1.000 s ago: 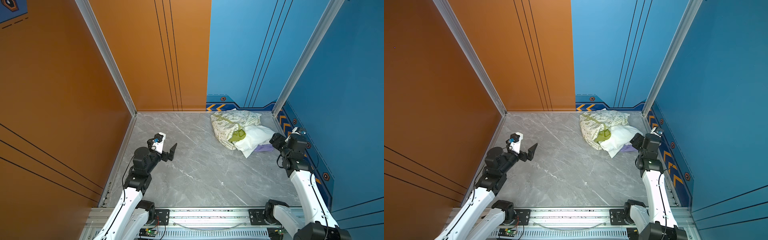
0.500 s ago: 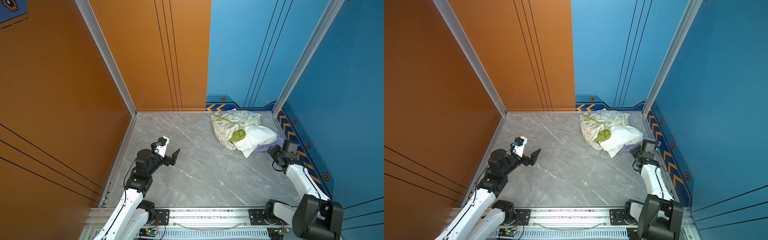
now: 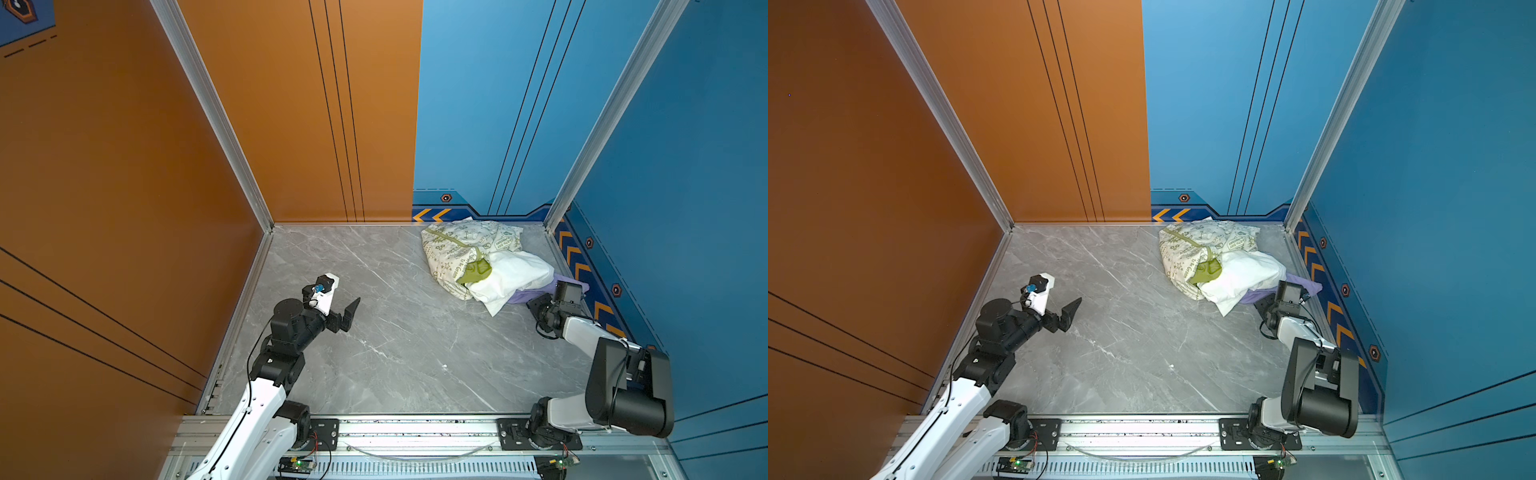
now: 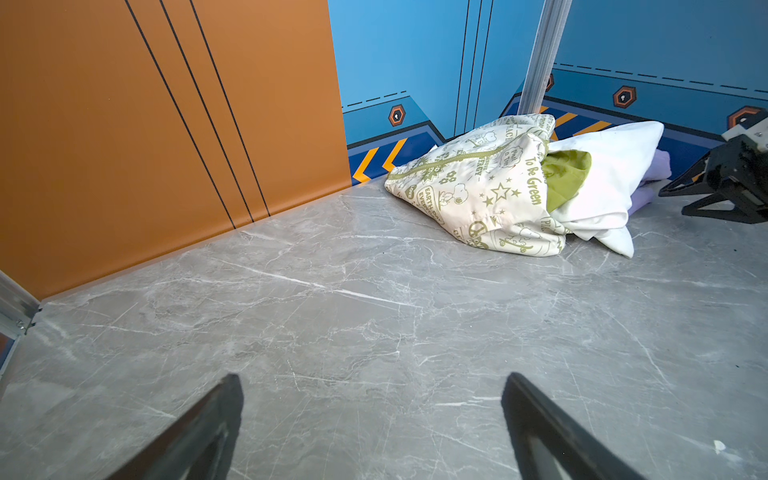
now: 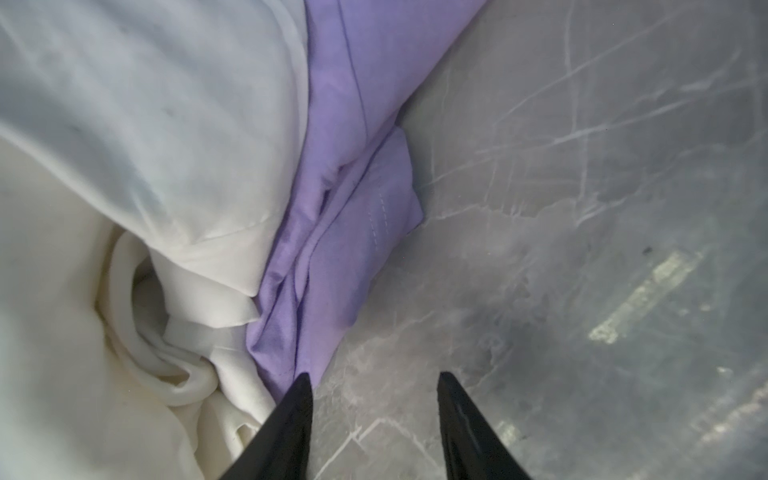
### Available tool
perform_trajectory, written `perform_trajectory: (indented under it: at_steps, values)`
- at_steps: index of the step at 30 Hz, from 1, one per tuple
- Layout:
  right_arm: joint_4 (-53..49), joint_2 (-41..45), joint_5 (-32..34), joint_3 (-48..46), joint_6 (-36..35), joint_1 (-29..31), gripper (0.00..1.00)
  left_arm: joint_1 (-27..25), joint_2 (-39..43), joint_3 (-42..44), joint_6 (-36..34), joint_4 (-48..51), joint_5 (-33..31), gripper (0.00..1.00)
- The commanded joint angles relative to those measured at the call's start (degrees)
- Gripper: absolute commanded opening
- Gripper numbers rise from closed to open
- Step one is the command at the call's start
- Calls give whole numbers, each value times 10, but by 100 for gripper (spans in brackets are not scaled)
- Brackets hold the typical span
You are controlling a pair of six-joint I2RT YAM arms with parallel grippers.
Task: Pick out a specific cloth from the pile
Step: 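Raise the left arm aside while the right gripper reaches toward the lavender cloth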
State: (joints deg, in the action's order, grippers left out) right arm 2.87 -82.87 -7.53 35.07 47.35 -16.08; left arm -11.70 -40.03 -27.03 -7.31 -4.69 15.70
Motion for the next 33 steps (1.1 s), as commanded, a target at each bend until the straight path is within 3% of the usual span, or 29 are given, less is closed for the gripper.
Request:
perform_trajectory:
  at_steps: [1,6,11,20,33]
  values:
    - [43,-27,-4,4,15,3,47,-5,5,9,-7,3,1,98]
    - [79,-64,-4,2,29,4,38,-5,6,9,-7,2,-3,98]
    - [100,-86,-13,4,41,5,21,-5,7,10,-8,2,-5,98]
    - [100,-39,2,-5,42,9,2,-6,7,10,-8,3,-7,98]
    - [3,109,13,41,24,16,0,-8,12,10,-9,2,-11,98]
